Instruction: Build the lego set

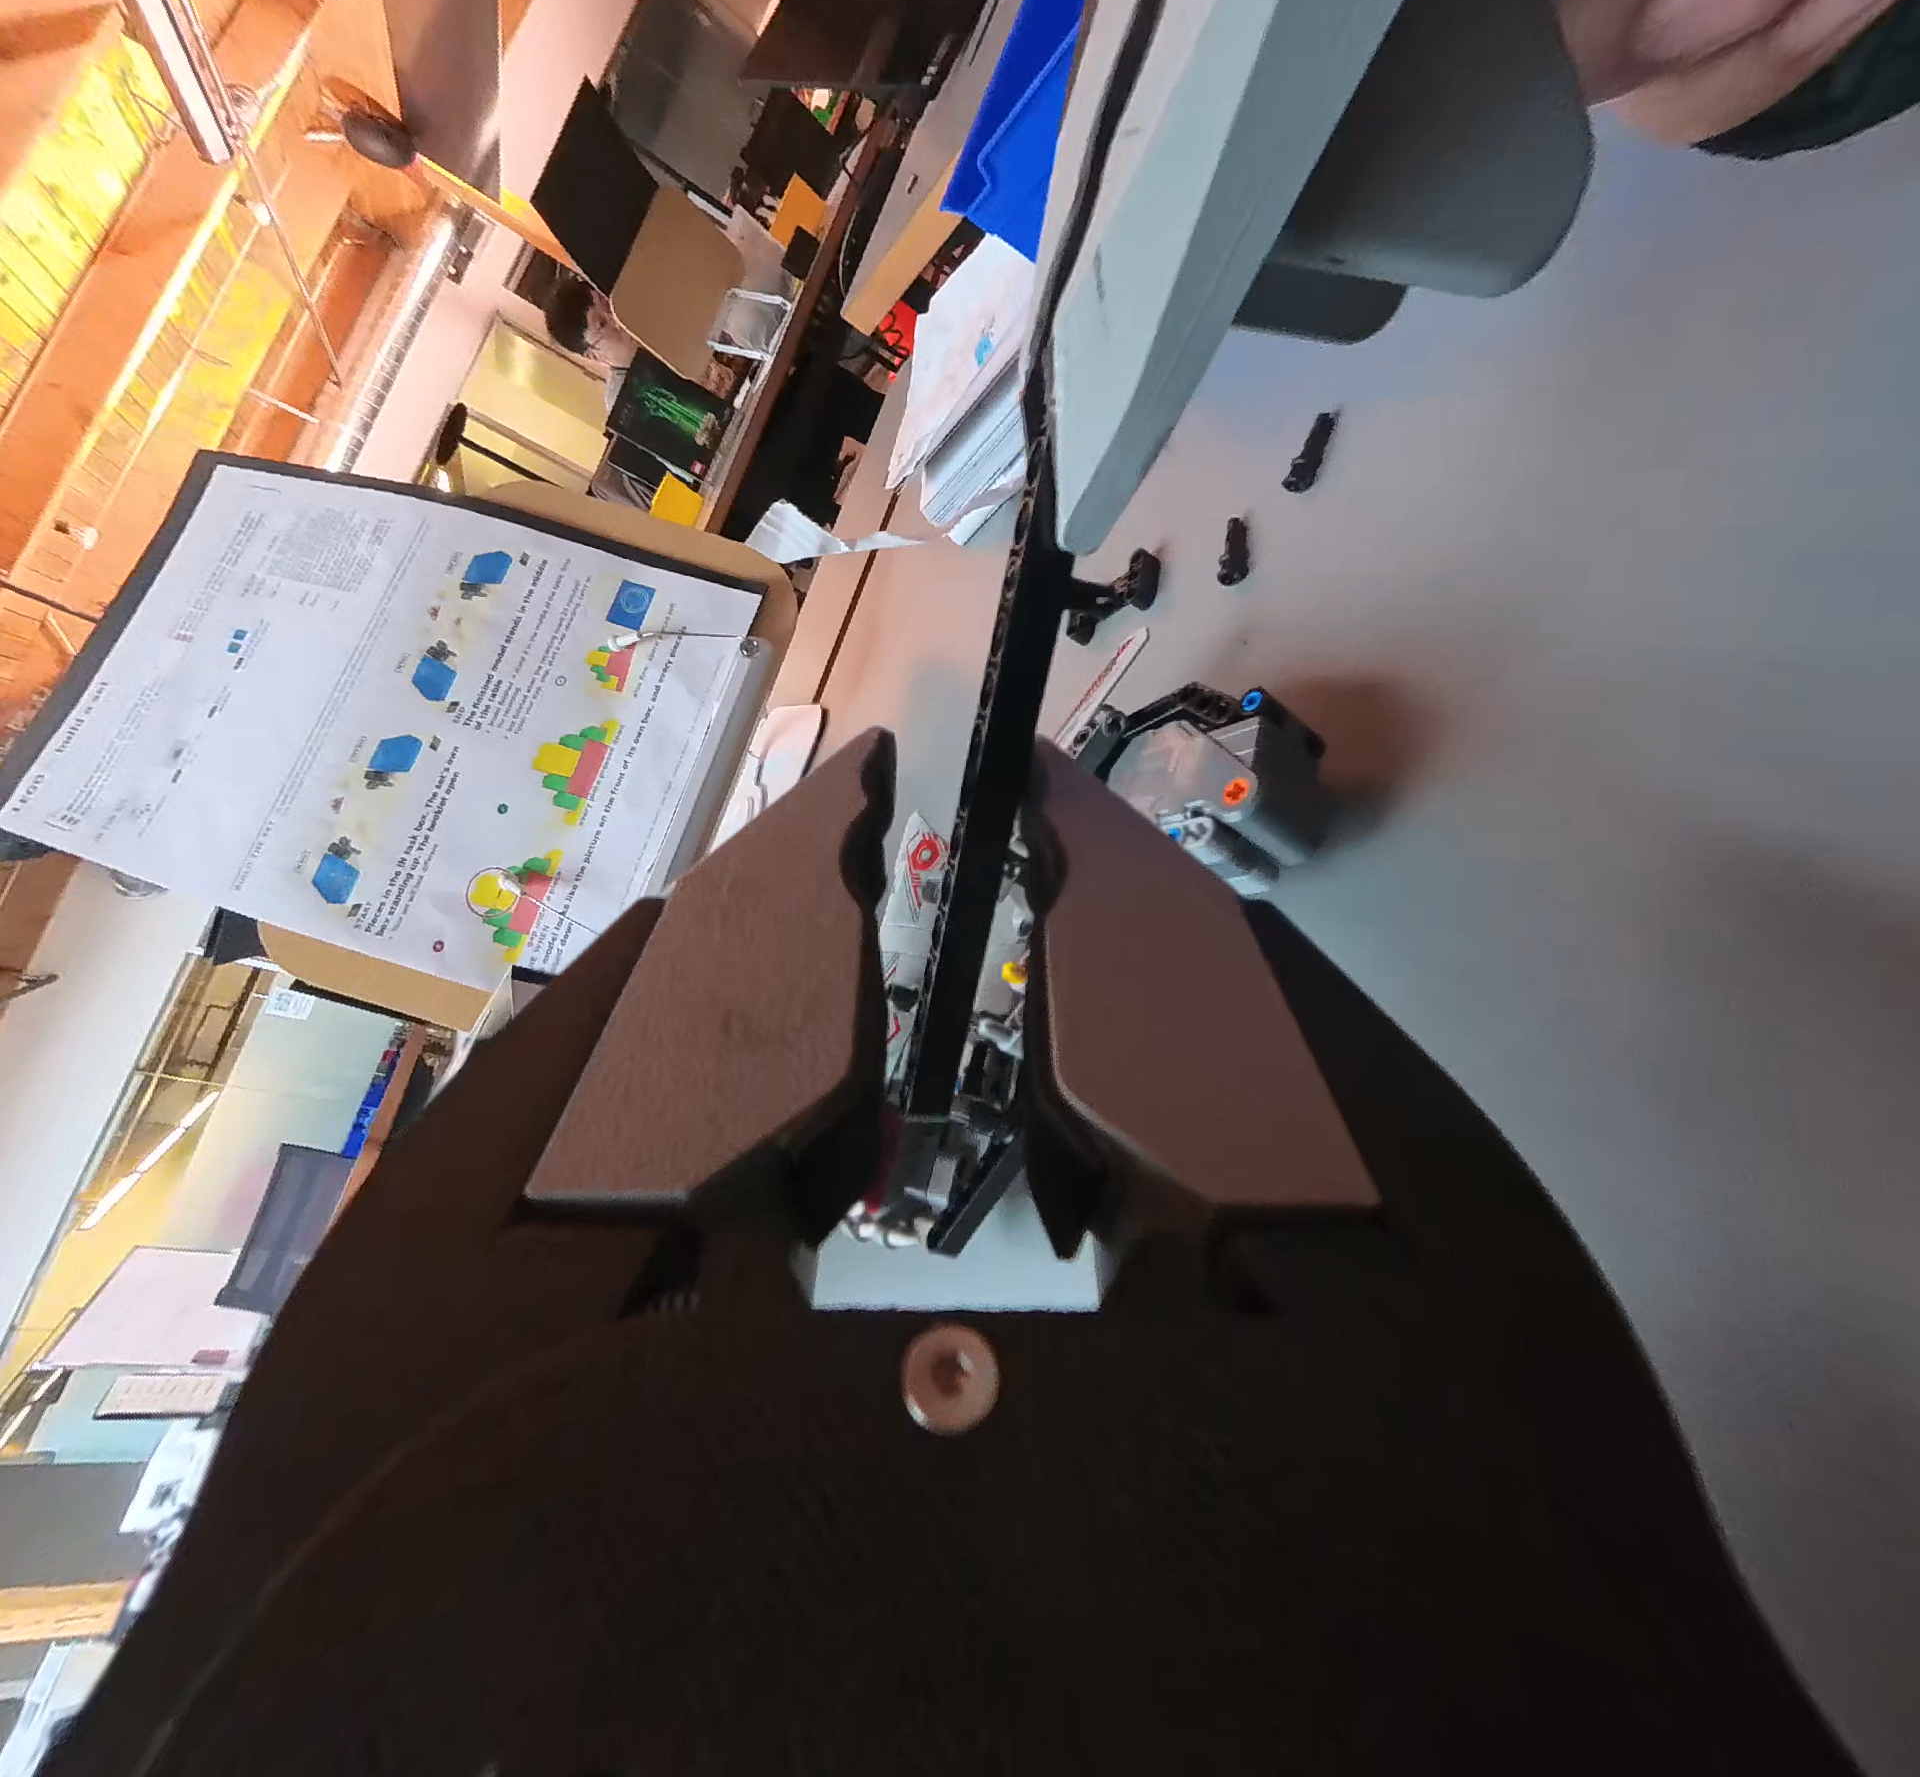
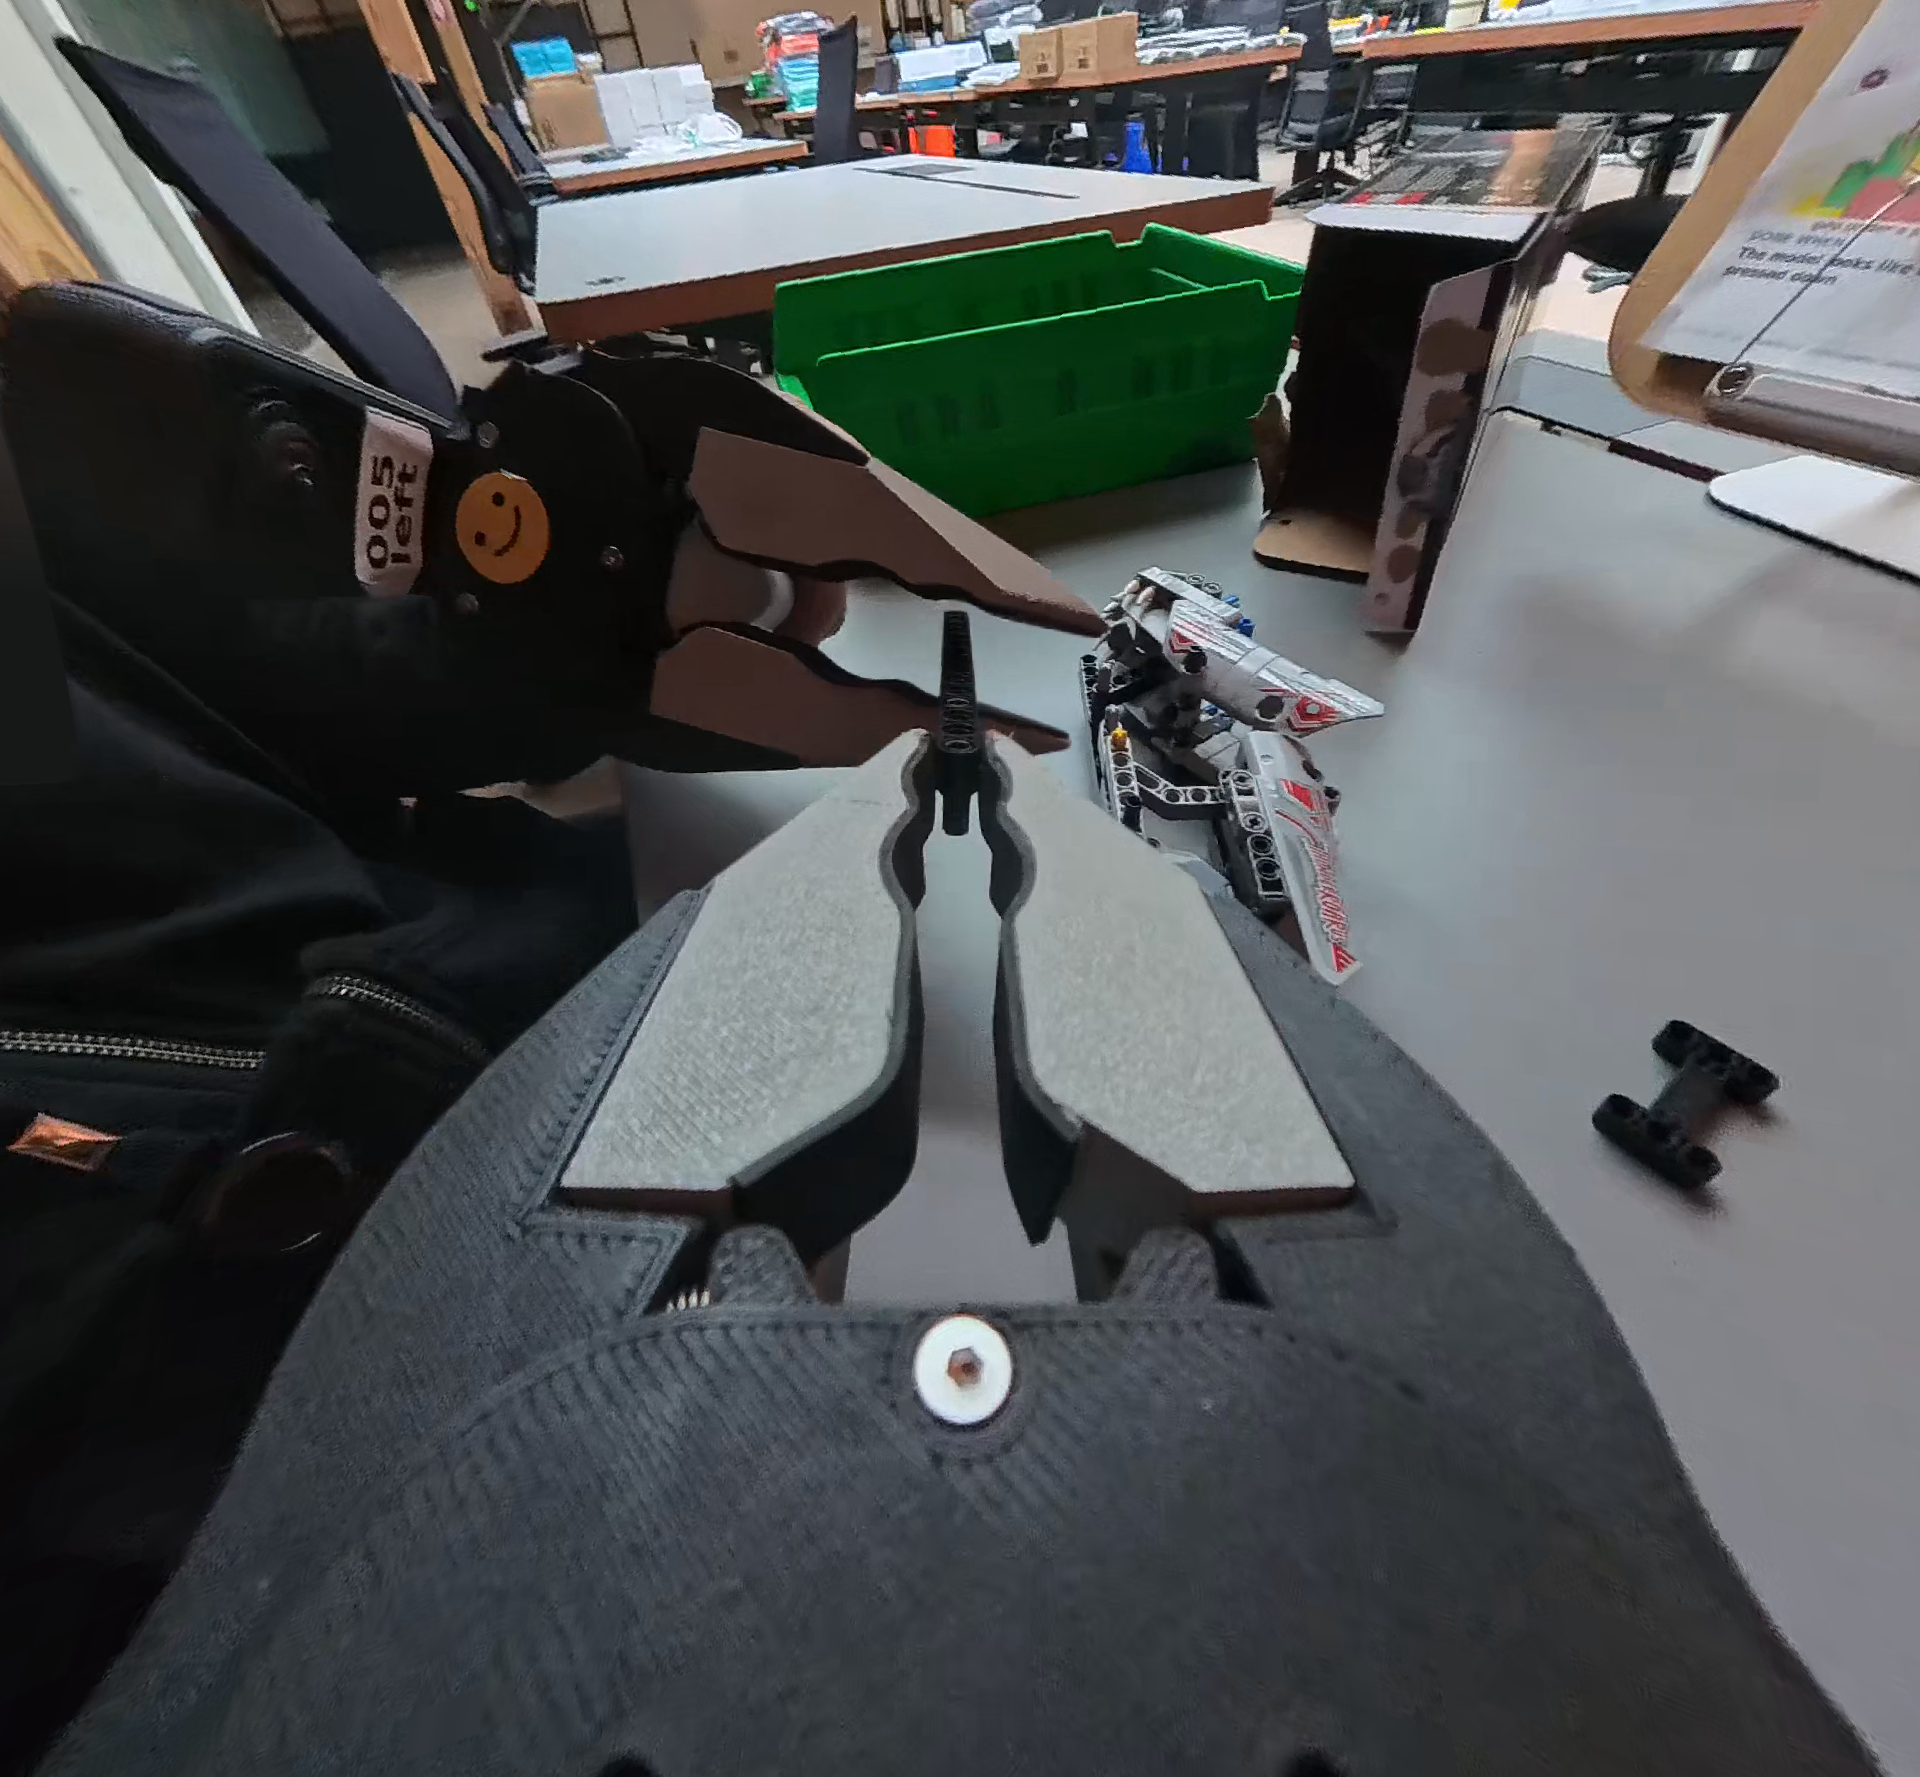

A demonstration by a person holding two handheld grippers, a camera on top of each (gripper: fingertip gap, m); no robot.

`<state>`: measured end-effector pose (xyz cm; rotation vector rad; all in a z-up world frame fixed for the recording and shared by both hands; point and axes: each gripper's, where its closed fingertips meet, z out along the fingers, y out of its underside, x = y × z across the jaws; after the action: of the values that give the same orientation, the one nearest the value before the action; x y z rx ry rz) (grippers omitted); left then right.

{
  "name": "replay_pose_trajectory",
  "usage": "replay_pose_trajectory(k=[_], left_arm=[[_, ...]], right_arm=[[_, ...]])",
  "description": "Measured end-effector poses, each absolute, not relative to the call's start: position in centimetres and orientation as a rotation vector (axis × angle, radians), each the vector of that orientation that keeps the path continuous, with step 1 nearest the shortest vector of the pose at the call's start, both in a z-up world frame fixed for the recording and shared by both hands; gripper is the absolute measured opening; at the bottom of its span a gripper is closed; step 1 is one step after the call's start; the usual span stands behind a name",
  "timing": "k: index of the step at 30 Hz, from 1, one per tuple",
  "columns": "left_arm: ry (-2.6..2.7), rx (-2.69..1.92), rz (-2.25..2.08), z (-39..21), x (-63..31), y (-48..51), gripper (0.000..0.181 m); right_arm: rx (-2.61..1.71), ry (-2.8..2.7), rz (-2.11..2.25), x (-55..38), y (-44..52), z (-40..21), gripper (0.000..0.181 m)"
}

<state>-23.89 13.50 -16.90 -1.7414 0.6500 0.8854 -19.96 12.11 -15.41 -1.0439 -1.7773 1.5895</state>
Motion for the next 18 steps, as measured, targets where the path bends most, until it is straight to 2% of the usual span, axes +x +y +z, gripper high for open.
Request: replay_pose_trajectory(k=[3, 5, 9, 11, 14, 18], left_arm=[[0.699, -1.727, 0.894, -17.2, -23.2, 13.6, 0.017], [0.733, -1.713, 0.929, -17.2, -22.9, 13.6, 0.005], [0.716, -1.785, 0.882, -17.9, -23.1, 13.7, 0.005], [0.698, -1.790, 0.869, -17.7, -23.3, 13.7, 0.005], [0.699, -1.813, 0.860, -18.0, -23.4, 13.6, 0.005], [0.694, -1.825, 0.851, -18.3, -23.0, 13.7, 0.005]], right_arm=[[-1.117, -1.764, 1.610, -20.2, 12.5, -15.6, 0.004], [-1.119, -1.751, 1.671, -20.1, 12.3, -15.2, 0.004], [-1.168, -1.761, 1.693, -20.2, 12.4, -15.7, 0.005], [-1.183, -1.775, 1.736, -20.0, 12.2, -16.1, 0.015], [-1.196, -1.780, 1.739, -20.2, 11.9, -16.5, 0.015], [-1.209, -1.770, 1.647, -20.9, 12.0, -16.7, 0.008]])
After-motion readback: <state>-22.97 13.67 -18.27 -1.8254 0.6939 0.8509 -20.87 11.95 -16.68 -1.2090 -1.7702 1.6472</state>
